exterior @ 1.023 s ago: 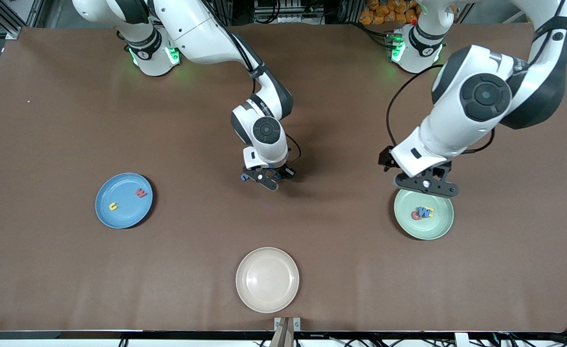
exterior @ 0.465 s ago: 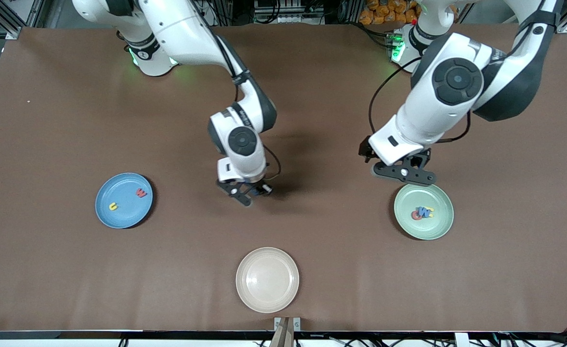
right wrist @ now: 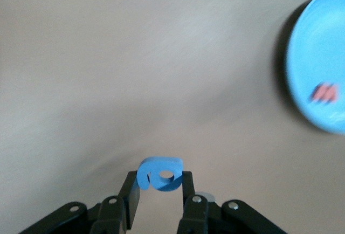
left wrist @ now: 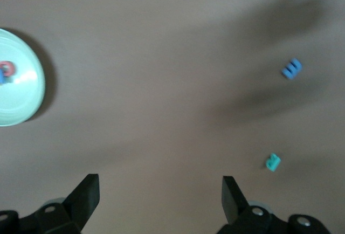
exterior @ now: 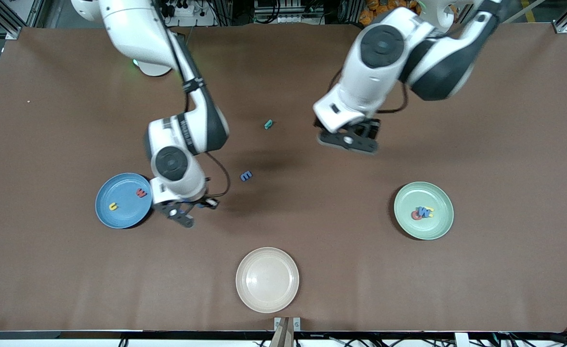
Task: Sort upper and lower case letters into plates
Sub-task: 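Carry the a to the blue plate while the left gripper reaches the R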
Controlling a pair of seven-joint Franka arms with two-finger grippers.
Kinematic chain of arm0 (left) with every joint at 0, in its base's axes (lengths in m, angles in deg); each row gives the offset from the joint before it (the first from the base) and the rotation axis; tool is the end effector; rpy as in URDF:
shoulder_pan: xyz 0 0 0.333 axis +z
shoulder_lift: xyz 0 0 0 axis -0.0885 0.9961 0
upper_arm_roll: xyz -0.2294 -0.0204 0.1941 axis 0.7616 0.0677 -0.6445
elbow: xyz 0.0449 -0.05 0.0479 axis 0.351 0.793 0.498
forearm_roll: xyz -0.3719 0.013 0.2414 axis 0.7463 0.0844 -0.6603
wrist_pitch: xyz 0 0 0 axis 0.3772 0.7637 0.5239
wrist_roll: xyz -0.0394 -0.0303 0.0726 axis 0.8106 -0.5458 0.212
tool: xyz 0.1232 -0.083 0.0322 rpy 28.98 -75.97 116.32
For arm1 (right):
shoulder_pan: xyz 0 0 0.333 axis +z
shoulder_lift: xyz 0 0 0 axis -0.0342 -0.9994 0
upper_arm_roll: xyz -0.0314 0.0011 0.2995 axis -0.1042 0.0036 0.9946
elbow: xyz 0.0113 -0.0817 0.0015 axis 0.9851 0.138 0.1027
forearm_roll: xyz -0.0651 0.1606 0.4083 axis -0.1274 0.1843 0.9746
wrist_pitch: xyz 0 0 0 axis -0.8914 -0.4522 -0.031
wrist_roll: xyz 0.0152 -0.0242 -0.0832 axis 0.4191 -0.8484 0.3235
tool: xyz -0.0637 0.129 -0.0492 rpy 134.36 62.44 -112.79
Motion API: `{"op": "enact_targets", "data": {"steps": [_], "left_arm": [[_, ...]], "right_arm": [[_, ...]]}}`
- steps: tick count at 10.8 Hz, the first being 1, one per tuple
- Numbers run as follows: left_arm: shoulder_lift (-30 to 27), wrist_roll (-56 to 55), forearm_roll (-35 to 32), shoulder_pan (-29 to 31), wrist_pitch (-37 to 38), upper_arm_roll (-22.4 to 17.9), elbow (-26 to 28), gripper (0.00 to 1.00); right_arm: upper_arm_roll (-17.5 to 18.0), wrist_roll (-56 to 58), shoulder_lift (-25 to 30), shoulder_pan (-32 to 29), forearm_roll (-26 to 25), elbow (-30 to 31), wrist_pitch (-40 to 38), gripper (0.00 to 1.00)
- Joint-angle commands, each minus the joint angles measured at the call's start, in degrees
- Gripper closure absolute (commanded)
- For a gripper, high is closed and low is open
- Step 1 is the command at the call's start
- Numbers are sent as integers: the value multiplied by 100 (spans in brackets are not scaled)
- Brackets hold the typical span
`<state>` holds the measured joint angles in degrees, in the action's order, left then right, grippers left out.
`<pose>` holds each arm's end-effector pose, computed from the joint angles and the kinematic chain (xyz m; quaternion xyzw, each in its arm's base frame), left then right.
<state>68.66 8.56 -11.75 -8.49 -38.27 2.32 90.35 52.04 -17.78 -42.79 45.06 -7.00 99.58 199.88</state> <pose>0.5057 -0.4509 0.4049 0.9888 -0.1443 -0.0356 0.0157 0.6792 0.2329 0.2140 0.9700 -0.2332 -0.0179 0.0666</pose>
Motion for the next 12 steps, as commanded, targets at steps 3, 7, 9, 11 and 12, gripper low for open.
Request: {"op": "enact_targets", "data": {"steps": [3,7,9,11,12], "left_arm": [[826,-753,-175,-1019,-967,-25,123,0],[1705,-1649,-1229,-1679,-1602,-34,343,0],[2093,-2431,-1554,-1995,-1892,-51,386,0],[2164,-2845,-1942,-2085,-2320,-130,823,0],[2156,-3030,-2065,-2076,-2637,-139,1061,0]], "right_arm": [[-541,2223,68,-993,-1,129,-159,100],[-532,2843,-72,-1488,-1,129,131,36],[-497,2825,-72,-1497,61,164,114,0],[-340,2825,-116,-1576,96,147,148,0],[-278,2825,-195,-1672,96,129,358,0]]}}
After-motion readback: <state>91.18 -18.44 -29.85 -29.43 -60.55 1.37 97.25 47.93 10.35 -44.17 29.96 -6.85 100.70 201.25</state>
